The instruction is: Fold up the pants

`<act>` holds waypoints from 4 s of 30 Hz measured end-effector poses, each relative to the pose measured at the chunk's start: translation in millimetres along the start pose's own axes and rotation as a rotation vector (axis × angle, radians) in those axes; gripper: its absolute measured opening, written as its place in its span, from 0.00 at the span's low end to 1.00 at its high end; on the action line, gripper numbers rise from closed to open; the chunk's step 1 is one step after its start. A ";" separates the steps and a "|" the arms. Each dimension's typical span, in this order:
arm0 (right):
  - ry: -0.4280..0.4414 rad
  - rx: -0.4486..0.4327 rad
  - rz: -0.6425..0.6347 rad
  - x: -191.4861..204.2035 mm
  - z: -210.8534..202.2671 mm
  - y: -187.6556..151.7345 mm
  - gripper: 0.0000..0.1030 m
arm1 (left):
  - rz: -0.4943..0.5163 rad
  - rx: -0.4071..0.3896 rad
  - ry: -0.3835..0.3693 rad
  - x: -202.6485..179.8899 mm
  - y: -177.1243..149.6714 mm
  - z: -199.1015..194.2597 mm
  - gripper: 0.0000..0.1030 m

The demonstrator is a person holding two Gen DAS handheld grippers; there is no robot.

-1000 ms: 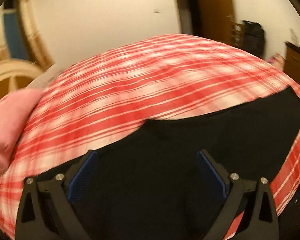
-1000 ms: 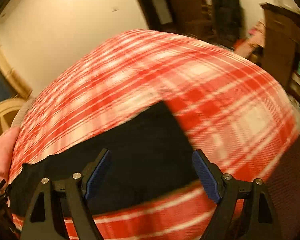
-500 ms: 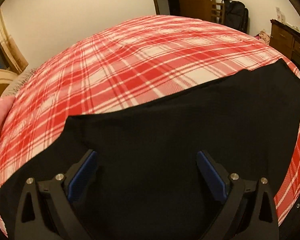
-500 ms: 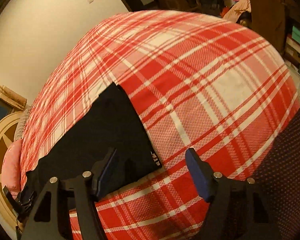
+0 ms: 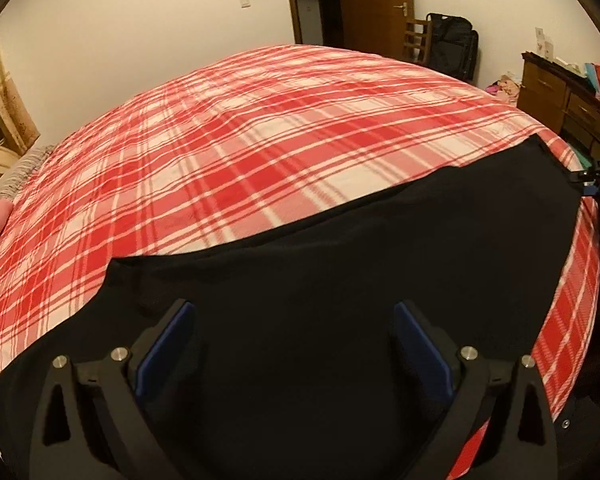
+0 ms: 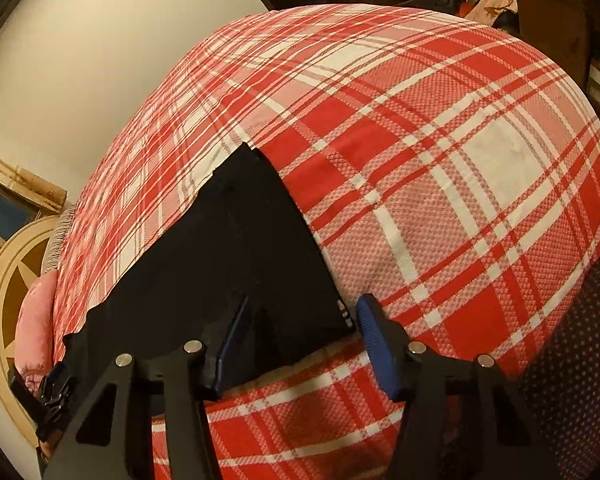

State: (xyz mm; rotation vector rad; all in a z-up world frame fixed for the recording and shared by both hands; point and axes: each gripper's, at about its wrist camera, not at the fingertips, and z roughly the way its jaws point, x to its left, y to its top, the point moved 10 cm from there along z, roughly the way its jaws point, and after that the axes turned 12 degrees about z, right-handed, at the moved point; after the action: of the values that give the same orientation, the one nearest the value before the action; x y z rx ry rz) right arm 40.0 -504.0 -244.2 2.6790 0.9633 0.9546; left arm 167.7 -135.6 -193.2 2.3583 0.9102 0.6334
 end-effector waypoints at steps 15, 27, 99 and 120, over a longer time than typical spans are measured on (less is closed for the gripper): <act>0.092 -0.078 -0.066 30.3 -7.5 1.1 0.26 | -0.067 -0.063 -0.283 -80.6 53.4 3.6 0.90; -0.050 -0.205 -0.507 122.8 -4.8 -58.8 0.20 | -0.222 -0.088 -0.687 -186.4 137.3 32.1 0.85; 0.364 -0.082 -0.709 176.5 -24.7 -156.1 0.51 | -0.211 -0.189 -0.452 -38.9 61.0 -36.4 0.05; 0.361 -0.033 -0.796 189.6 -7.8 -192.5 0.51 | -0.302 -0.092 -0.325 29.2 -28.9 -21.1 0.05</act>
State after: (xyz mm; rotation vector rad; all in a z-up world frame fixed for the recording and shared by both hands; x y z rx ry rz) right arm 46.6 -237.1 -202.2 1.8055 1.8456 1.2151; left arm 161.3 -90.2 -188.6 2.1019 1.0323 0.1619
